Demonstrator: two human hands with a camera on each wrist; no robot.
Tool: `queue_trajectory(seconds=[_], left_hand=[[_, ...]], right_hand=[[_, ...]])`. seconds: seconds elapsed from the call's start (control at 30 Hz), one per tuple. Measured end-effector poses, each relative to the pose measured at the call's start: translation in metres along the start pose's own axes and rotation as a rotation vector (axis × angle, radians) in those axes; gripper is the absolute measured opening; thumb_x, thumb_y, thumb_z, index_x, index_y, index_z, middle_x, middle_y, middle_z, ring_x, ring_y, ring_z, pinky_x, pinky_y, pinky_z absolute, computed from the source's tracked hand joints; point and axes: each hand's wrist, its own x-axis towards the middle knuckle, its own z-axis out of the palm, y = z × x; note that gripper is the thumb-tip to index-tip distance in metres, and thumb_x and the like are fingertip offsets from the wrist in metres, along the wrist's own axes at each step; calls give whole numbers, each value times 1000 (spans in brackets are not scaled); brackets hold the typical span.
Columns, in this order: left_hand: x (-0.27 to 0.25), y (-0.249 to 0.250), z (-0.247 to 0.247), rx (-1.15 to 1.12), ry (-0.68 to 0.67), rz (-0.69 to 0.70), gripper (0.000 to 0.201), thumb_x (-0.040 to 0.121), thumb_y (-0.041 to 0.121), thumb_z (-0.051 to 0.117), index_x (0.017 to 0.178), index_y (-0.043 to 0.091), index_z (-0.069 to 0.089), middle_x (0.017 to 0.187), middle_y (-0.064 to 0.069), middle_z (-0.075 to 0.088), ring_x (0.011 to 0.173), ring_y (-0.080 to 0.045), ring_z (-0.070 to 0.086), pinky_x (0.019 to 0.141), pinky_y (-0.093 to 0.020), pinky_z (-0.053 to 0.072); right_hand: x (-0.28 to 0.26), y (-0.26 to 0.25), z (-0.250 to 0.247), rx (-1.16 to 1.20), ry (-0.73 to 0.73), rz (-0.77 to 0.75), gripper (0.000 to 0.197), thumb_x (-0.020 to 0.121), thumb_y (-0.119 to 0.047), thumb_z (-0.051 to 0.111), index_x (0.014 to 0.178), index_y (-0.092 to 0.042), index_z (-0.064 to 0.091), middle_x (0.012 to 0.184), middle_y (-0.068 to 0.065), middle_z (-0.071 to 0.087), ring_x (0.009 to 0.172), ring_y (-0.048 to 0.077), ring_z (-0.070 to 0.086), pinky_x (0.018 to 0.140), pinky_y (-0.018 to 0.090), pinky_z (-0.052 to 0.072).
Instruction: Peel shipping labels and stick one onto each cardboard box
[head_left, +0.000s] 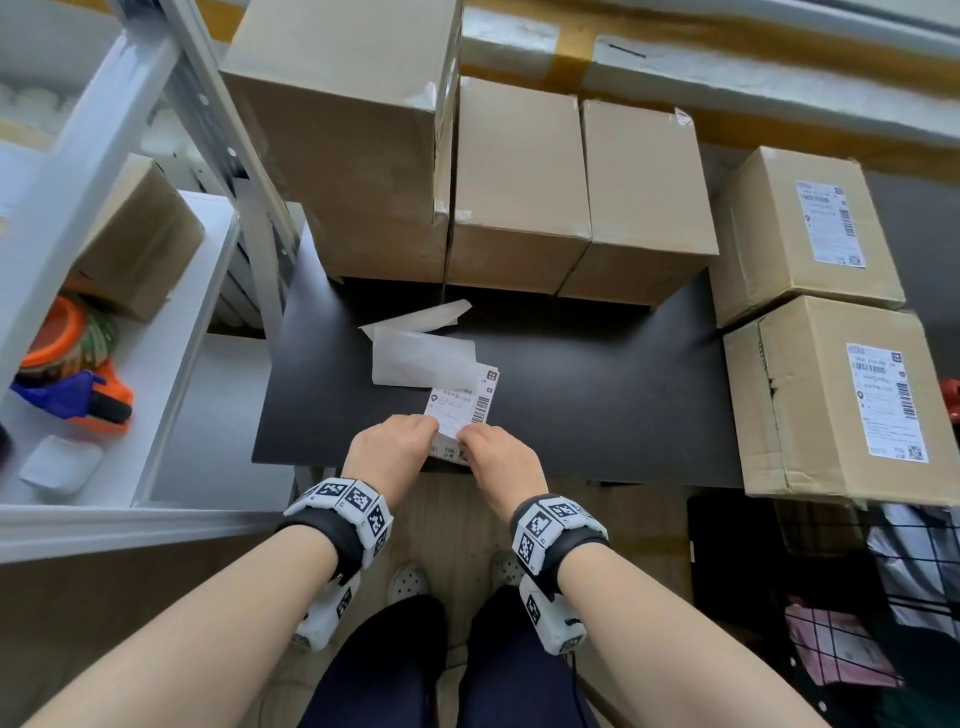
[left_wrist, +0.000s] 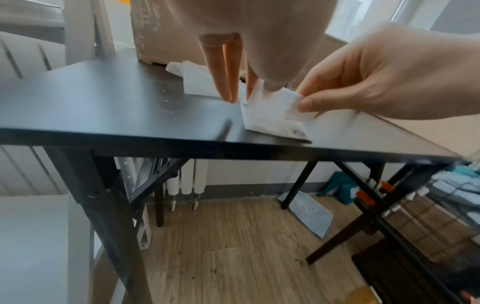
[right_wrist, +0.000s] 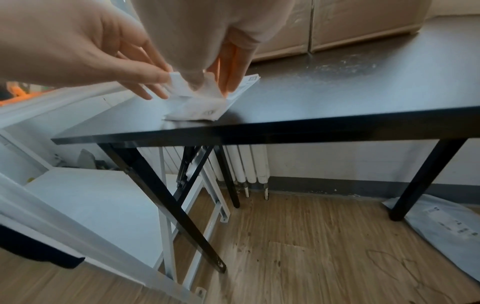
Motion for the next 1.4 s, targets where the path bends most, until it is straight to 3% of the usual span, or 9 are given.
queue_trajectory(seconds=[0.07, 0.13, 0.23, 0.33, 0.43, 0.63, 0.87, 1.07, 1.4], left_hand=[[4, 6, -16, -148, 31, -137, 29, 80, 19, 70, 107, 13, 63, 100, -1, 69, 82, -23, 68, 56, -36, 55], [9, 12, -30, -298, -32, -321, 50, 91, 30, 55, 136, 13, 42, 127, -6, 59, 105, -29, 63, 81, -42, 52], [21, 19, -51, -460, -91, -599, 57, 91, 38, 52, 141, 15, 34, 127, -10, 60, 114, -31, 58, 95, -41, 47], [31, 28, -72, -533, -115, -648, 31, 91, 36, 50, 96, 13, 69, 96, -10, 71, 97, -30, 63, 79, -32, 47], [40, 37, -87, -865, -129, -627, 38, 90, 30, 54, 63, 7, 66, 75, -15, 70, 74, -28, 67, 74, -36, 55], [63, 52, -122, -1287, -154, -726, 30, 92, 19, 56, 71, -1, 61, 71, -17, 62, 54, -19, 63, 49, -22, 54], [71, 47, -144, -1301, -85, -688, 15, 86, 4, 57, 73, -1, 65, 82, -21, 64, 66, -24, 64, 58, -23, 55], [69, 43, -150, -1293, 5, -657, 25, 91, 11, 54, 69, 5, 63, 70, -13, 61, 63, -20, 61, 53, -19, 54], [62, 37, -150, -1339, 37, -599, 18, 91, 7, 53, 78, 6, 64, 72, -13, 65, 48, -7, 66, 56, -19, 55]], right_hand=[[5, -4, -19, 30, -72, 88, 19, 90, -13, 56, 108, -10, 63, 102, 9, 70, 90, 32, 65, 68, 37, 53], [9, -4, -34, 58, -82, 151, 25, 98, -23, 45, 116, -13, 59, 106, 12, 69, 94, 35, 63, 75, 38, 49], [15, -6, -58, 131, -39, 214, 27, 97, -33, 46, 108, -13, 60, 98, 14, 70, 88, 34, 63, 74, 37, 50], [22, -11, -79, 220, -10, 268, 25, 92, -36, 54, 99, -15, 65, 96, 12, 71, 90, 32, 63, 80, 39, 52], [29, -17, -102, 273, 18, 279, 22, 90, -35, 59, 96, -15, 68, 97, 11, 72, 91, 29, 64, 82, 36, 52], [38, -28, -135, 333, 36, 230, 15, 86, -19, 61, 97, -16, 71, 100, 8, 72, 97, 26, 65, 88, 38, 52], [42, -38, -152, 559, 65, 167, 29, 82, -9, 69, 110, -12, 70, 102, 7, 73, 86, 9, 65, 84, 22, 52], [49, -42, -152, 693, 92, 205, 32, 81, -15, 73, 112, -9, 69, 107, 11, 72, 98, 16, 69, 94, 28, 52], [53, -44, -144, 830, 173, 274, 18, 86, -14, 67, 100, -5, 74, 93, 14, 74, 78, 14, 66, 84, 30, 57]])
